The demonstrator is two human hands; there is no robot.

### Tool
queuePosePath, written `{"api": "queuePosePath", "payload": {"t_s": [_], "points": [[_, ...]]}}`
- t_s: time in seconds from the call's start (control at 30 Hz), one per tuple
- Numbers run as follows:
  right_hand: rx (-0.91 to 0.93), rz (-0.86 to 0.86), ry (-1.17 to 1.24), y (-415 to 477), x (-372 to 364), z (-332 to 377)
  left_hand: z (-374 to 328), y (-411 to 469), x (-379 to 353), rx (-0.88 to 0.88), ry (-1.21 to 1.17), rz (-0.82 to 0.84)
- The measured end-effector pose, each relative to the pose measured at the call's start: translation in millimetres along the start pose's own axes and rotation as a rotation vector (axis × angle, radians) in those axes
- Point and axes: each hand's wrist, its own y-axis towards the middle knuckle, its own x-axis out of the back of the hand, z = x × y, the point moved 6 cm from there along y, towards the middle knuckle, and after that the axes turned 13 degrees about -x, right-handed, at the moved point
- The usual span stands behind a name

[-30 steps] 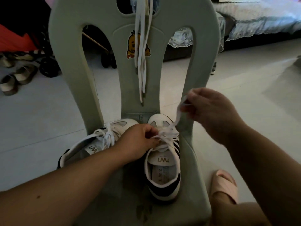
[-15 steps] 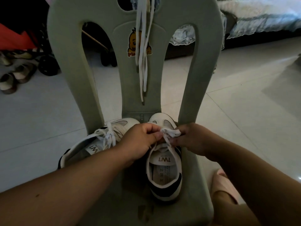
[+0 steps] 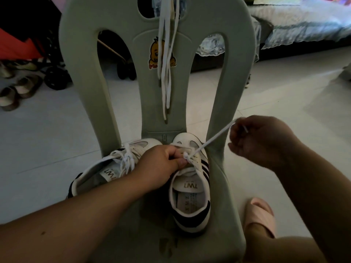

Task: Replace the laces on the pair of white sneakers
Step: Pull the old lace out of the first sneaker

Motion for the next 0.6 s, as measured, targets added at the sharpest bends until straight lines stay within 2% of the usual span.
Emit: {"api": "queuePosePath", "payload": {"t_s": [0.17, 0.27, 0.33, 0.47, 0.6], "points": [[0.177, -0.075, 0.284, -8, 21, 23, -4, -5, 0, -0.022, 0.032, 0.011], [0.359, -0.059, 0.431, -22, 40, 49, -1, -8, 0, -0.017, 0.104, 0.018], [0.371, -0.141, 0.233, -27, 45, 56, 1, -9, 2, -0.017, 0.114, 0.002], [0.206, -0.177, -0.006, -12, 29, 25, -6, -12, 4, -0.038, 0.056, -0.030], [0.244, -0.205, -0.409, -10, 4, 4, -17, -13, 5, -0.007, -0.144, -0.050]]}}
